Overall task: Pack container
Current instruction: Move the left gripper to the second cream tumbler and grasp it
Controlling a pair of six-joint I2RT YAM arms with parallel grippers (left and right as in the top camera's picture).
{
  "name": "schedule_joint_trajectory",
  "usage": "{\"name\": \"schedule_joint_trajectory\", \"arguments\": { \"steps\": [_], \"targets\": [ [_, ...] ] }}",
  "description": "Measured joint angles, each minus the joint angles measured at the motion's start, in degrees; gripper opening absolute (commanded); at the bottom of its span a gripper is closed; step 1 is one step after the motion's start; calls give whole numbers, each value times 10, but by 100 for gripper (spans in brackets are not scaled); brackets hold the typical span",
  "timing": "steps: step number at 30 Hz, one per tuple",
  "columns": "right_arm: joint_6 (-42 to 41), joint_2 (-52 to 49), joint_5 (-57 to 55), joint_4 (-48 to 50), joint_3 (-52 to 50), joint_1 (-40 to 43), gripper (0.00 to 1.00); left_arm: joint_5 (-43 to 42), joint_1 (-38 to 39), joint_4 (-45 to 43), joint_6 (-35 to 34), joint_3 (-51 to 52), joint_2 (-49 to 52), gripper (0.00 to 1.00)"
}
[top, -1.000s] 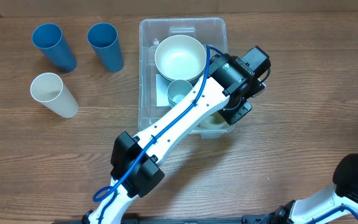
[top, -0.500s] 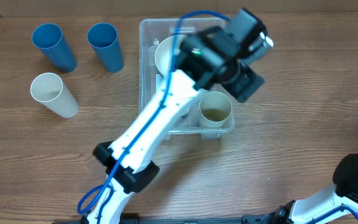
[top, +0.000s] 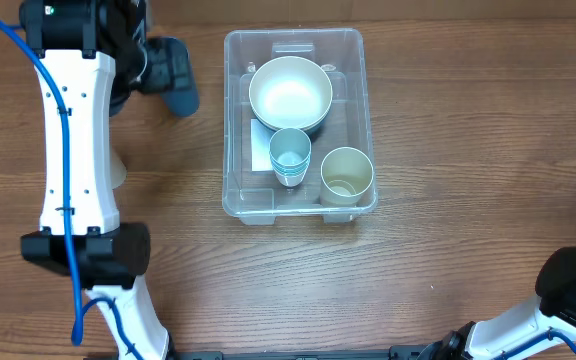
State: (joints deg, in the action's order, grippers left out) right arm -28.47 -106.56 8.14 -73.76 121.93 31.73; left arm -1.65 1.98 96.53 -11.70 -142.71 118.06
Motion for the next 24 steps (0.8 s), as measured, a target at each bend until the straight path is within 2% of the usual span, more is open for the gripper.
{"name": "schedule_joint_trajectory", "arguments": {
  "steps": [5,9,14,21,22,23,24],
  "targets": [
    [0,0,0,0,0,0,100,76,-10,1,-1,143,-105,100],
    [0,0,0,0,0,0,100,97,-72,-14,-2,208,-147,100],
    [0,0,0,0,0,0,100,77,-144,-106,22,319,-144,100],
    [0,0,0,0,0,0,100,21,-151,-242,77,417,-142,100],
    [0,0,0,0,0,0,100,16,-151,-263,82,429,-142,95],
    [0,0,0,0,0,0,100,12,-151,-282,87,443,-142,82],
    [0,0,0,0,0,0,100,10,-151,-291,89,453,-142,65]
  ]
}}
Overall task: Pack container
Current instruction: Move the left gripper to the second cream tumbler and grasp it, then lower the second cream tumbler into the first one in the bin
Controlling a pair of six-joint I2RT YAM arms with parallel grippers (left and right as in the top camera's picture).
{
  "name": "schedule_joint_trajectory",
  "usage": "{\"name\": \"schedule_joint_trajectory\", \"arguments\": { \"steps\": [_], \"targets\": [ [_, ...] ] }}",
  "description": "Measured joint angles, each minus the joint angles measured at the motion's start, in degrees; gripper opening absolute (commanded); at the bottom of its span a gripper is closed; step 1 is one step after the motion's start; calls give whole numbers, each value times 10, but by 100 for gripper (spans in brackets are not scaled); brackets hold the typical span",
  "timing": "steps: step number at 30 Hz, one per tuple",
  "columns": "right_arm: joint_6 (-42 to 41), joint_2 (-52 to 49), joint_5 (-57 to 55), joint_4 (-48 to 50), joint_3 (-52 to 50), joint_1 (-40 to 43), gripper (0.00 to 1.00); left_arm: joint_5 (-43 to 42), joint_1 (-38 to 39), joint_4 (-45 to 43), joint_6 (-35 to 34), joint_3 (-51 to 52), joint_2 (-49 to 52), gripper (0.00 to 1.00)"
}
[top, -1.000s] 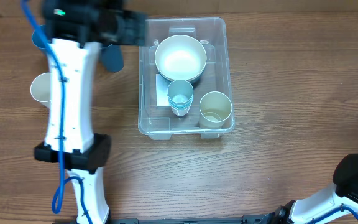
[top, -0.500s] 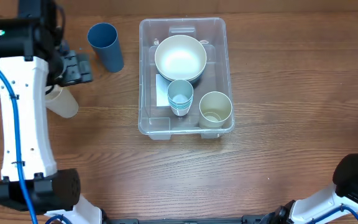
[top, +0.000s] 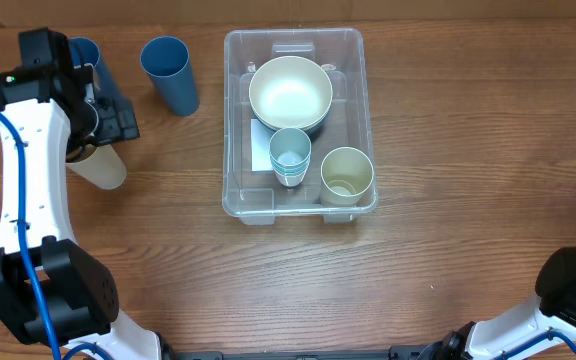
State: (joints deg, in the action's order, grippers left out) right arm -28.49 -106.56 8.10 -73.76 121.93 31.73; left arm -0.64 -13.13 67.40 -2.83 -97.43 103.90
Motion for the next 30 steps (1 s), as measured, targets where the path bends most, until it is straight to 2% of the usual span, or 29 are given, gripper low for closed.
{"name": "schedule_joint_trajectory", "arguments": {
  "steps": [1,3,5,6,13,18,19,21,24,26,30],
  "targets": [
    [0,0,0,0,0,0,100,-2,0,-12,1,13,0,50],
    [0,0,0,0,0,0,100,-7,0,-29,5,38,0,35],
    [0,0,0,0,0,0,100,-9,0,-38,9,55,0,10],
    [0,0,0,0,0,0,100,-10,0,-41,11,58,0,4],
    [0,0,0,0,0,0,100,-11,1,-33,1,53,0,4],
    [0,0,0,0,0,0,100,-13,37,86,-2,-89,-3,4],
    [0,0,0,0,0,0,100,-14,40,89,-2,-96,-6,4],
    [0,0,0,0,0,0,100,-16,93,116,-1,-177,-43,4],
    [0,0,0,0,0,0,100,-33,211,87,25,-252,-106,4],
    [0,0,0,0,0,0,100,-54,308,41,56,-279,-135,4],
    [0,0,0,0,0,0,100,-72,431,-2,90,-287,-137,4]
  ]
}}
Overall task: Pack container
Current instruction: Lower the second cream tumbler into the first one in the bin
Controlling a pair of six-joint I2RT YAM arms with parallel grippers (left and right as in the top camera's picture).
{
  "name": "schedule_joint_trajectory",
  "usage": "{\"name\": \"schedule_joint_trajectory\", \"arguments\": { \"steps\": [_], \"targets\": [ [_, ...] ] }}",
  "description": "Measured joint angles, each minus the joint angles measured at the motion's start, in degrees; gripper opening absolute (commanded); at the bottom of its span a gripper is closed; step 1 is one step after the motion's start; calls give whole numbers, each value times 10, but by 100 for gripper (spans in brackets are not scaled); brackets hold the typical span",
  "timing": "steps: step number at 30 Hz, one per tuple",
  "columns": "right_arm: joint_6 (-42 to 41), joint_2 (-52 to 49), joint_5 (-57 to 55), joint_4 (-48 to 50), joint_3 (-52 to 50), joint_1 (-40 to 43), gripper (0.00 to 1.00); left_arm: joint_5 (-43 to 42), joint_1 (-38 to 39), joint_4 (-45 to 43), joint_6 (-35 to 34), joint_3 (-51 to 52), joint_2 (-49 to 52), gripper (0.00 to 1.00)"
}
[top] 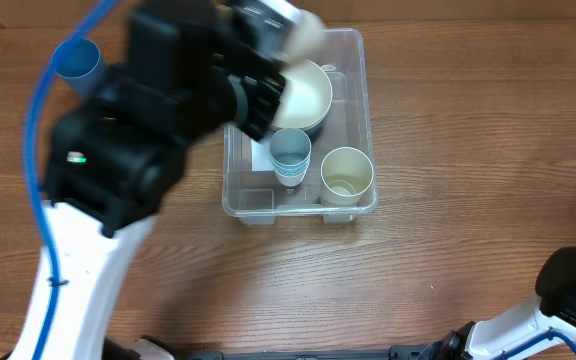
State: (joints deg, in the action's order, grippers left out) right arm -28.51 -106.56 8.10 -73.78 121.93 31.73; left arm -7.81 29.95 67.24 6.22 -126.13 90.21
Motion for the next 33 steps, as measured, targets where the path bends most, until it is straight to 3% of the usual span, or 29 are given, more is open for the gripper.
{"name": "schedule_joint_trajectory", "arguments": {
  "steps": [4,9,15,20,28,29,32,33],
  "targets": [
    [0,0,0,0,0,0,100,-7,99,9,20,0,26,4],
    [1,0,0,0,0,0,100,-6,150,67,30,1,34,4],
    [1,0,0,0,0,0,100,-14,155,163,32,1,40,4],
    [0,0,0,0,0,0,100,-15,155,158,32,3,49,4],
    [0,0,0,0,0,0,100,-16,155,155,32,12,159,4],
    [0,0,0,0,0,0,100,-16,155,155,32,12,163,7],
    [0,0,0,0,0,0,100,-16,155,154,34,13,163,66],
    [0,0,0,0,0,0,100,-16,155,155,36,13,163,71]
  ]
}}
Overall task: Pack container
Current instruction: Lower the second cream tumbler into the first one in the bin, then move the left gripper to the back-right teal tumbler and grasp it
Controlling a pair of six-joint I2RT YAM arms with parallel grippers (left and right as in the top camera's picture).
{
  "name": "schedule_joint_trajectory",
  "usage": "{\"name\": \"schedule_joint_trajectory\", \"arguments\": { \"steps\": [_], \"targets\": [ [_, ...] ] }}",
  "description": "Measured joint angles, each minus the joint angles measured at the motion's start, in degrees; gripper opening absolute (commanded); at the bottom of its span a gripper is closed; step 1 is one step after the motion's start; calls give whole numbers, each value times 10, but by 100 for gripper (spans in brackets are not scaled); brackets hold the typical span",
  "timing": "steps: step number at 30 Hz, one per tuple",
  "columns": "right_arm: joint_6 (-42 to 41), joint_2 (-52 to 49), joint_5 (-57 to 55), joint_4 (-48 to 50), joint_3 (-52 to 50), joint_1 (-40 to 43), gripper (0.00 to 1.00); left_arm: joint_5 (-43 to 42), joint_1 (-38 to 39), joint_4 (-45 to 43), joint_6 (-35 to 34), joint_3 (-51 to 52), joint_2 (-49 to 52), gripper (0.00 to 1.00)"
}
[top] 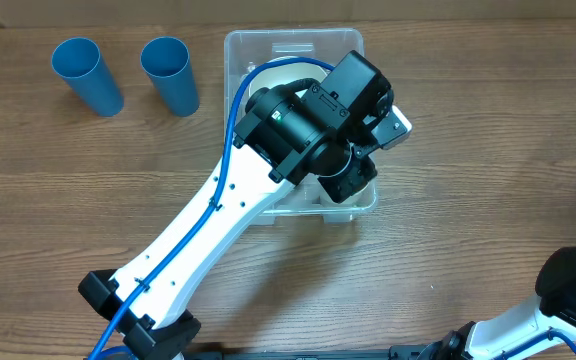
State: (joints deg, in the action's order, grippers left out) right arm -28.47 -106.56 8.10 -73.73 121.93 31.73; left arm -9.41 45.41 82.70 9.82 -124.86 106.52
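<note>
The clear plastic container (293,40) stands at the middle back of the table. Inside it, only part of the white bowl's rim (268,68) shows. My left arm reaches in from the front left, and its black wrist (318,125) hangs over the container's front right part. The wrist hides the fingers and whatever stands beneath them, so no cup inside the container shows. Two blue cups (86,75) (168,72) stand upright at the back left, apart from the arm. The right gripper is out of view.
The base of the right arm (573,290) sits at the front right corner. The left arm's white link (208,230) crosses the table diagonally from the front left to the container.
The left wrist was high over the container's back left with a cream cup at its tip. It now sits lower over the front right part, hiding the teal and cream cups there.
The left arm first stood over the table's left side beside a cream cup. Then its gripper was at that cup, with both blue cups showing. Later the cream cup was at the gripper above the container's back. Now the cup's spot on the left is bare.
</note>
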Motion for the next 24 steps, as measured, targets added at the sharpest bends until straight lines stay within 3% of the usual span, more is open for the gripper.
{"name": "schedule_joint_trajectory", "arguments": {
  "steps": [7,10,13,16,19,24],
  "targets": [
    [0,0,0,0,0,0,100,0,0,-14,3,-3,0,72],
    [0,0,0,0,0,0,100,11,-1,-14,-2,-41,0,83],
    [0,0,0,0,0,0,100,65,-19,-8,-36,-104,-2,86],
    [0,0,0,0,0,0,100,119,-97,-10,-69,-143,-11,86],
    [0,0,0,0,0,0,100,174,-226,-28,-85,-143,-11,90],
    [0,0,0,0,0,0,100,197,-366,-57,-110,-143,36,89]
  ]
}}
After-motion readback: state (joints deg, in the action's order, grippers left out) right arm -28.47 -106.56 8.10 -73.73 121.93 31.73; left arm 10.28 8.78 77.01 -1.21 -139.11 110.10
